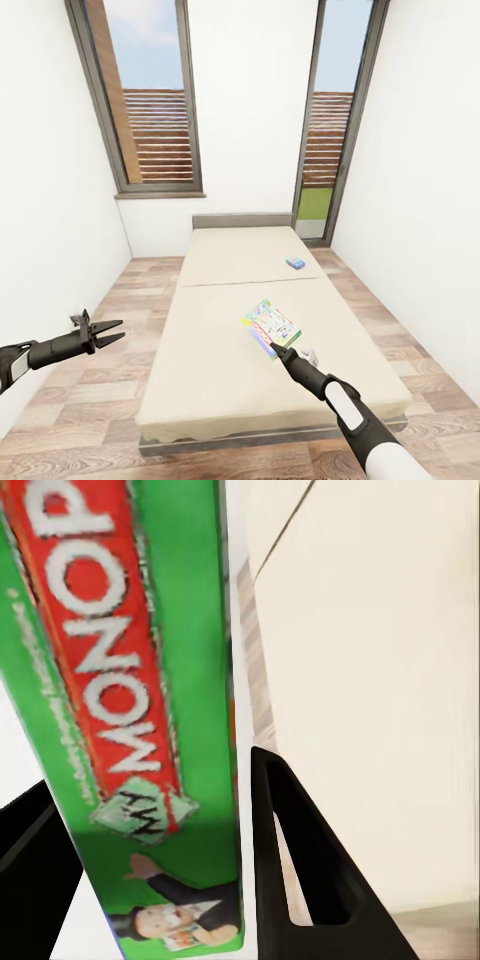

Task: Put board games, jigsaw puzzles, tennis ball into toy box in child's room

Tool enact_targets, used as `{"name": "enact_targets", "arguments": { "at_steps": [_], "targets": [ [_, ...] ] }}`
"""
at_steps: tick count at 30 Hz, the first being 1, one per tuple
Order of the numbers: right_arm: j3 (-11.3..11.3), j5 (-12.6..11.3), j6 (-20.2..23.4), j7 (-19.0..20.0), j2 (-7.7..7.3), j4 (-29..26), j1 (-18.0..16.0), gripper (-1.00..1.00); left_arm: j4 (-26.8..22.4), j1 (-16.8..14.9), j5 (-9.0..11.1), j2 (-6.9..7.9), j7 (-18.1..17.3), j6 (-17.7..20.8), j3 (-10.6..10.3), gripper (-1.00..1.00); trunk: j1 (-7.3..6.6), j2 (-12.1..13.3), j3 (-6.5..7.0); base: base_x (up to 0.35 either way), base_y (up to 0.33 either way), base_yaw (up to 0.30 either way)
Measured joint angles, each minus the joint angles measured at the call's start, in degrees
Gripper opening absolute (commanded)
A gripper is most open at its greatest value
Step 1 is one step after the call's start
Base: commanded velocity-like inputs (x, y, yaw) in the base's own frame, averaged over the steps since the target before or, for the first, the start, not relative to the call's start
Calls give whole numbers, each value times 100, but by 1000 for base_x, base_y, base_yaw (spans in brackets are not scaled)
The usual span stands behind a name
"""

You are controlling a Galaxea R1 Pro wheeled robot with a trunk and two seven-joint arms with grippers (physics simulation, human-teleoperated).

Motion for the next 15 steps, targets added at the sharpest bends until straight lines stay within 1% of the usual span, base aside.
{"name": "enact_targets", "arguments": {
  "at_steps": [15],
  "targets": [
    [1, 9, -71, -11, 3, 1, 2, -100, -1, 0, 0, 0, 0, 0, 0, 100, -330, 602, 270, 0, 0, -279]
  ]
}}
